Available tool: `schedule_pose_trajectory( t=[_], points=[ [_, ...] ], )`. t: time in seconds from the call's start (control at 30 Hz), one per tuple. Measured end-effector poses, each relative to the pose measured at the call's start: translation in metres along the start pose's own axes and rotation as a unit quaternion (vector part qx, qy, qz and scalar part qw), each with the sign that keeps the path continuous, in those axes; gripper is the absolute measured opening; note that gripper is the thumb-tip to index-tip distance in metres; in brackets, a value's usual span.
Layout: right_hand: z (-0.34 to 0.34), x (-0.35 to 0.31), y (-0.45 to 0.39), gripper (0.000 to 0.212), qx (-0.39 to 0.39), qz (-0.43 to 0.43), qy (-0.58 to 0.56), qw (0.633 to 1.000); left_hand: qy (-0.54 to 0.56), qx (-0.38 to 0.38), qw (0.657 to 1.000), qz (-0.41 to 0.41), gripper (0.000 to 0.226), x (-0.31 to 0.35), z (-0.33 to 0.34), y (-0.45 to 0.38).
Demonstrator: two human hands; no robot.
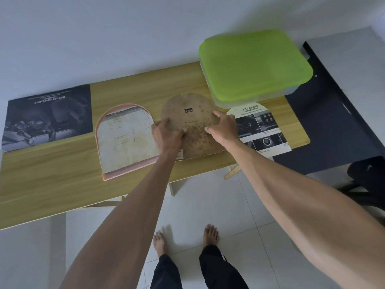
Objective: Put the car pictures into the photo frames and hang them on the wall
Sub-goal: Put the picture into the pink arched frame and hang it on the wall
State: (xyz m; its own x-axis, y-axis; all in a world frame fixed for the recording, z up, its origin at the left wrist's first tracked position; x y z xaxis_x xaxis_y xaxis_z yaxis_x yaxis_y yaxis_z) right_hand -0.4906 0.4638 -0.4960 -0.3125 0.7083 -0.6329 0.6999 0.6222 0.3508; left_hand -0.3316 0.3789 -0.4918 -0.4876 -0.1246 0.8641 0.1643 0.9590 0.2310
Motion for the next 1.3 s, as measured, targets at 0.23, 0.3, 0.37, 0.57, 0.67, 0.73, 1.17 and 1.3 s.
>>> schedule_pose_trajectory(
  t=[0.23,0.3,0.37,0.57,0.67,0.73,1.17,1.3],
  points=[
    [0.013,-0.041,0.023,0.081,-0.039,-0.021,-0.055,0.998,0.002,-0.028,0.998,0.054,0.077,-0.015,-0.055,-0.011],
    [0.025,-0.057,0.030,0.080,-0.045,-0.031,-0.054,0.997,0.001,-0.025,0.998,0.056,0.079,-0.021,-0.076,-0.016],
    [0.041,-0.073,0.035,0.079,-0.050,-0.043,-0.050,0.997,-0.002,-0.012,0.999,0.050,0.080,-0.028,-0.098,-0.020],
    [0.096,-0.117,0.047,0.077,-0.048,-0.081,0.009,0.996,-0.014,0.044,0.999,0.022,0.085,-0.059,-0.154,-0.033],
    [0.119,-0.128,0.048,0.077,-0.049,-0.085,0.031,0.995,-0.019,0.052,0.998,0.014,0.084,-0.073,-0.172,-0.039],
    [0.130,-0.132,0.048,0.077,-0.051,-0.084,0.043,0.994,-0.033,0.054,0.998,0.013,0.082,-0.080,-0.179,-0.042],
    [0.150,-0.135,0.042,0.075,-0.038,-0.073,0.105,0.991,-0.112,0.043,0.993,0.013,0.075,-0.089,-0.181,-0.055],
    [0.152,-0.133,0.043,0.074,-0.036,-0.079,0.139,0.987,-0.136,0.042,0.990,0.013,0.077,-0.093,-0.181,-0.055]
  ],
)
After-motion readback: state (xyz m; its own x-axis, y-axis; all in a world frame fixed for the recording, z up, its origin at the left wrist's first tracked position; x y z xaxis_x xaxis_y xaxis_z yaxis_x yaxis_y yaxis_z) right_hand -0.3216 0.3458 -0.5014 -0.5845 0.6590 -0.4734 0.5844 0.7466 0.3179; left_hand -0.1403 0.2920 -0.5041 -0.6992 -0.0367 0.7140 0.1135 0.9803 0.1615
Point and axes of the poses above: each hand's wrist, its own y-axis away from the middle knuckle, its own z-axis out of the palm, x = y × z, the point moved 1 cm from there along -y, towards the middle knuckle, and after that the axes turned 5 degrees about y, right-handed, at the moved point
